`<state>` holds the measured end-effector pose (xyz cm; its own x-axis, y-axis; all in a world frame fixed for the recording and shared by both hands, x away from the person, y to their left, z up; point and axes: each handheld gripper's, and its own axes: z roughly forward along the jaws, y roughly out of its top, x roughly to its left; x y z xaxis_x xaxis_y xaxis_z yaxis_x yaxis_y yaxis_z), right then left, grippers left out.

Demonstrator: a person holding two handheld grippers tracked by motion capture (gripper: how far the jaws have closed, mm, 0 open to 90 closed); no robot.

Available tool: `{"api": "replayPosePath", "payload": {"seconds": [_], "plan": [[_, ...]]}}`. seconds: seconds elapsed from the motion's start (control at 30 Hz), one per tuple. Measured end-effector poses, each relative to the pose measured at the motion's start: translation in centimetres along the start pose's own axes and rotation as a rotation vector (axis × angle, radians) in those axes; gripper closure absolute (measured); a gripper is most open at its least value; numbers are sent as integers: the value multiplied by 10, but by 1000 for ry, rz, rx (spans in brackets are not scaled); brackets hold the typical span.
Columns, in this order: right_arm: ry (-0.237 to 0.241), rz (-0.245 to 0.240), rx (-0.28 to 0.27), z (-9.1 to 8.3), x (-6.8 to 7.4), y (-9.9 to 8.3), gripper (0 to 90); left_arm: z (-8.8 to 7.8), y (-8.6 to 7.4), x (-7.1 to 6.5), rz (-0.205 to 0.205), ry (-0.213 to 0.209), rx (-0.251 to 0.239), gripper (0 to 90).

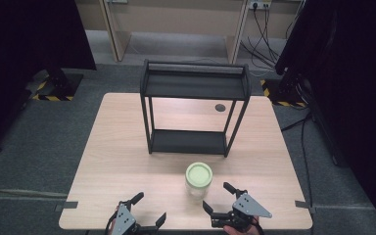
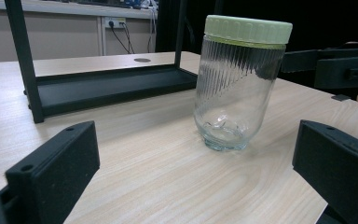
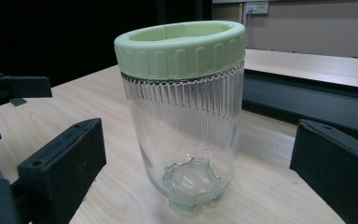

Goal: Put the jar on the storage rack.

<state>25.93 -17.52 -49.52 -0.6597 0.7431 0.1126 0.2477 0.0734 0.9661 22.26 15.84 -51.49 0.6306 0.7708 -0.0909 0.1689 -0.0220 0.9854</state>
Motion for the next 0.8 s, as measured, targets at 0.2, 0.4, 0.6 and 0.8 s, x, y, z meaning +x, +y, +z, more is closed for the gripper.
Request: {"api": "replayPosePath", "payload": {"seconds": [0.2, 0.4, 0.6, 0.8], "plan": [[-1, -1, 4, 6, -1, 2, 35, 0, 0, 0, 0, -1, 0, 0], [-1, -10, 6, 14, 0, 6, 35, 0, 0, 0, 1, -1, -1, 0], [-2, -9, 13, 21, -1, 7, 35, -1, 0, 0, 3, -2, -1, 0], [-5, -2, 19, 27, -3, 7, 35, 0, 0, 0, 1, -3, -2, 0]]}}
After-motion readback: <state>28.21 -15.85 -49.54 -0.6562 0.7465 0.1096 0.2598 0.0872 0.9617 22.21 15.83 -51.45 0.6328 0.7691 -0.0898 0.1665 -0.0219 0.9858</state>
